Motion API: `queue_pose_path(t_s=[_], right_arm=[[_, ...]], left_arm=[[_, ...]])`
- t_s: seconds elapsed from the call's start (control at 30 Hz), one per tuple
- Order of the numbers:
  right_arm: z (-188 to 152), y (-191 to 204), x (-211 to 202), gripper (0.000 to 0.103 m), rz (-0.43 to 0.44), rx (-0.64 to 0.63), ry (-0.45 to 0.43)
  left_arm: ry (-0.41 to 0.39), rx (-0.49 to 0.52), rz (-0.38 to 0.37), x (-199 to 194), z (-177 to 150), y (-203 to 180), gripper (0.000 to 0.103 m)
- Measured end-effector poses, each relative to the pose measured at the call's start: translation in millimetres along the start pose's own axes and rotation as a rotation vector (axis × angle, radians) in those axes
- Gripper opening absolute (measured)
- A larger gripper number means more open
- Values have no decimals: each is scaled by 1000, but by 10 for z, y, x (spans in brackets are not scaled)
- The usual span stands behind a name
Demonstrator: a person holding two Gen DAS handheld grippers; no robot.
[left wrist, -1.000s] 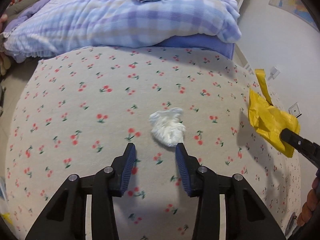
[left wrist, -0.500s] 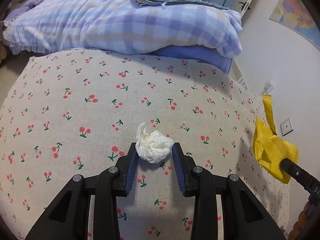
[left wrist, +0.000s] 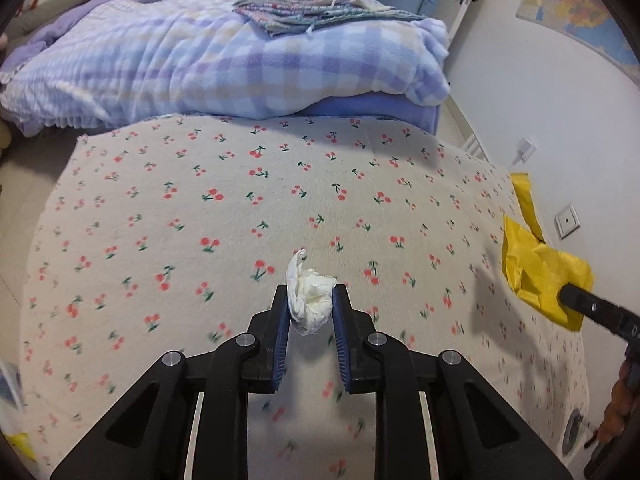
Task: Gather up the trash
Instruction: 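Carry the white tissue to the wastebasket and release it with the left tool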
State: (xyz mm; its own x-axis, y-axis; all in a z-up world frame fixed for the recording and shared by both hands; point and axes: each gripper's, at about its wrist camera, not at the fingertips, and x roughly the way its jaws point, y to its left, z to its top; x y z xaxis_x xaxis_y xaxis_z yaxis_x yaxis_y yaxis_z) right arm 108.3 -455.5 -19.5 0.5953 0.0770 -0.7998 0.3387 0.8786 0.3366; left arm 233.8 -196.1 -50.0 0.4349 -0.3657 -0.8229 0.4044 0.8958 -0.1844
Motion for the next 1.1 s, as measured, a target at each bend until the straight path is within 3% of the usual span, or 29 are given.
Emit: queue_pose_path(t_s=[0.23,0.67,0.93,1.1], right_arm=[[-198,250,-278,17,23,-16,6],[-773,1234,-561,18,97,-200,64],[-974,1859,-491,18,173,-313,91],[-1038,2269,-301,18,222,-353,126]], left_arm=[[-6,19,8,-670,-266,170,22],[-28,-130,-27,-1484,-901,904,22],[-92,-218,50,-1923,-1136,1687,22],[-76,-295,102,-2065,-1336,2219,22]])
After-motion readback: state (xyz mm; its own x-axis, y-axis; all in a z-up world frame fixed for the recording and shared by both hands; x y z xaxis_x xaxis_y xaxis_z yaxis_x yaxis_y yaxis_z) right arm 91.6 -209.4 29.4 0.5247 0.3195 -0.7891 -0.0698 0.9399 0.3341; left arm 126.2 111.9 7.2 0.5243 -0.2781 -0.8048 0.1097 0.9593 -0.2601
